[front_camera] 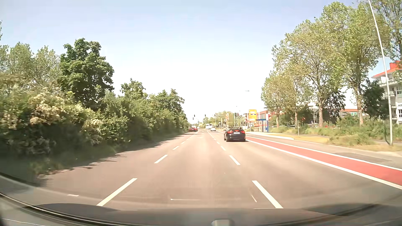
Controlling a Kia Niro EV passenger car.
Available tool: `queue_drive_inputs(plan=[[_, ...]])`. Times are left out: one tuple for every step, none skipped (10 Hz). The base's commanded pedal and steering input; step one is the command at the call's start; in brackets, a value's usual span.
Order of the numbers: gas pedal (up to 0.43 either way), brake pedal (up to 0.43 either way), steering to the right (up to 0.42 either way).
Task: Follow the waypoints while adhering to traffic rules and regulations
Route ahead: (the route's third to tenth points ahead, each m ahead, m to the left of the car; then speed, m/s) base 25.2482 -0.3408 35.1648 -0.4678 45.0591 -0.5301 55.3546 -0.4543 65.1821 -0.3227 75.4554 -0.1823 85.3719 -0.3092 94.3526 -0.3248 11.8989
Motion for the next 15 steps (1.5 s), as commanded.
queue_drive_inputs(plan=[[0.059, 0.0, -0.002], [0.059, 0.0, -0.002], [0.059, 0.0, -0.002], [0.059, 0.0, -0.002], [0.047, 0.0, -0.002], [0.047, 0.0, -0.002], [0.039, 0.0, -0.002], [0.0, 0.0, -0.002], [0.0, 0.0, -0.002], [0.0, 0.0, -0.002], [0.0, 0.0, -0.002], [0.0, 0.0, -0.002], [0.0, 0.0, -0.002], [0.0, 0.0, -0.001], [0.0, 0.0, -0.002]])
